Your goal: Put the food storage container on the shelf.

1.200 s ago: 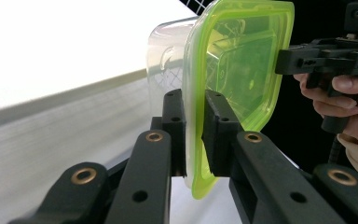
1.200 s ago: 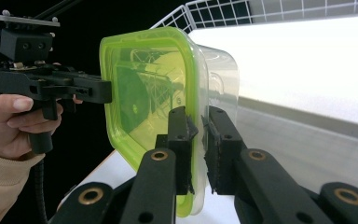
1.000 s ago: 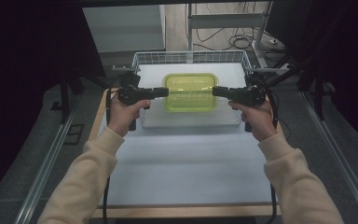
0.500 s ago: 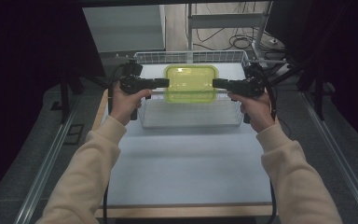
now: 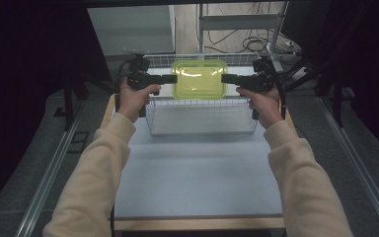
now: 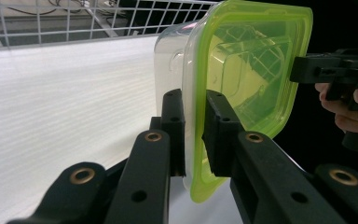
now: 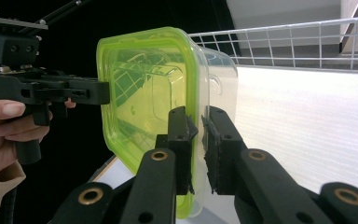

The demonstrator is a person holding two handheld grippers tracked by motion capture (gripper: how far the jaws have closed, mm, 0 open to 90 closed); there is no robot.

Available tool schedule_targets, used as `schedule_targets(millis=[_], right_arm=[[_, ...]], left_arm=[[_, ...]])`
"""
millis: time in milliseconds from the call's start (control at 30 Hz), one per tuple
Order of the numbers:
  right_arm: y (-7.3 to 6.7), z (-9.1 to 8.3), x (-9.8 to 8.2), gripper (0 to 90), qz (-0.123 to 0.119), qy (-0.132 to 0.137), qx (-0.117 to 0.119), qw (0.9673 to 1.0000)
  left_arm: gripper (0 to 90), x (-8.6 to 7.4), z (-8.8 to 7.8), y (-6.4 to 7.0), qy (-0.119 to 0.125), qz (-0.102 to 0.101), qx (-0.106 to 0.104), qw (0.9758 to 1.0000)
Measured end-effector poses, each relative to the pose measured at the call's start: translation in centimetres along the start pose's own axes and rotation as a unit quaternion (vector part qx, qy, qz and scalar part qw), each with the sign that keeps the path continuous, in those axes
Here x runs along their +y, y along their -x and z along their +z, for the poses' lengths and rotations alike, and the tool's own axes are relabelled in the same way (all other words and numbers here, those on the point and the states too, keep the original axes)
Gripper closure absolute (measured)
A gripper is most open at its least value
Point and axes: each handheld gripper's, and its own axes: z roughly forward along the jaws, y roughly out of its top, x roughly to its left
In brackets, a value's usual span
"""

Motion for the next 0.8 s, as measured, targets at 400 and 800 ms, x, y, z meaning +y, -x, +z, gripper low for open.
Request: schedule_targets(millis=[400, 800], right_arm=[[2.0, 1.1, 0.5, 80.5, 0.027, -0.001, -0.02, 0.9994], [3.6, 2.6, 1.0, 78.6, 0.048, 0.0, -0.046, 0.9978]], left_arm=[[79.8, 0.8, 1.8, -0.7, -0.014, -0.017, 0.004, 0.9997], [78.8, 1.5, 3.6, -2.0, -0.016, -0.068, -0.003, 0.9975]])
